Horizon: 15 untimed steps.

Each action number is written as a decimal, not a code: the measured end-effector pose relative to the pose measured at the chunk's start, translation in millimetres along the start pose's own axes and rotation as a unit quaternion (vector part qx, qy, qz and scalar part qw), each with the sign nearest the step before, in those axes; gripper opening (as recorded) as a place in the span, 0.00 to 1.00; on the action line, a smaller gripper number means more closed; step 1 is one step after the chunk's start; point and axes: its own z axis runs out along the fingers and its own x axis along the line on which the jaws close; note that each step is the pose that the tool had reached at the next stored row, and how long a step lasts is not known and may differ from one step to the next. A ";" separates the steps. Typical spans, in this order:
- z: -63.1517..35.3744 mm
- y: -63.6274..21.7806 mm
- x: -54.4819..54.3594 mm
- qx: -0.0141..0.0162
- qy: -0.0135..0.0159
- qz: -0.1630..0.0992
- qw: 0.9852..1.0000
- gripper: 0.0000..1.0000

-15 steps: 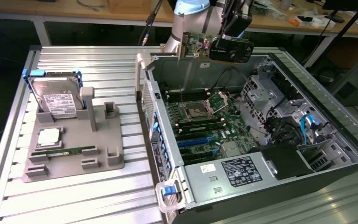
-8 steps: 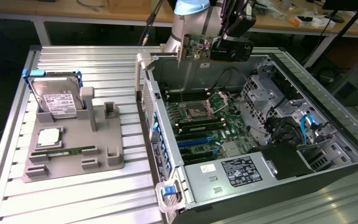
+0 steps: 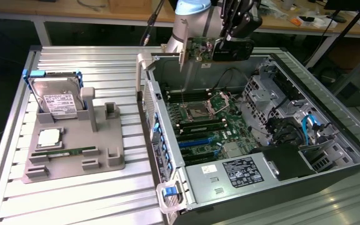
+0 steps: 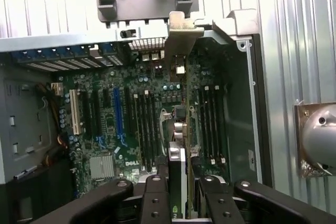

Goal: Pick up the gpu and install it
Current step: 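Pick up the gpu and move the gpu toward the slot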

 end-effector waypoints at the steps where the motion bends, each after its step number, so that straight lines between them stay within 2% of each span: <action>1: 0.1 -0.4 0.0 0.000 0.001 -0.008 1.000 0.27; 2: 0.2 -1.3 -0.1 -0.001 0.002 -0.027 1.000 0.27; 3: 0.2 -1.7 -0.1 -0.001 0.002 -0.032 0.999 0.27; 7: 0.2 -1.8 -0.1 -0.001 0.002 -0.033 0.999 0.27; 8: 0.3 -2.3 -0.2 -0.003 0.002 -0.034 0.999 0.27; 9: 0.2 -2.9 -0.3 -0.007 0.002 -0.033 0.999 0.27; 12: 0.0 -5.2 -0.3 -0.023 0.003 -0.033 0.999 0.27; 13: 0.0 -5.8 -0.4 -0.026 0.003 -0.033 0.999 0.27; 15: 0.0 -5.8 -0.4 -0.027 0.003 -0.033 0.999 0.27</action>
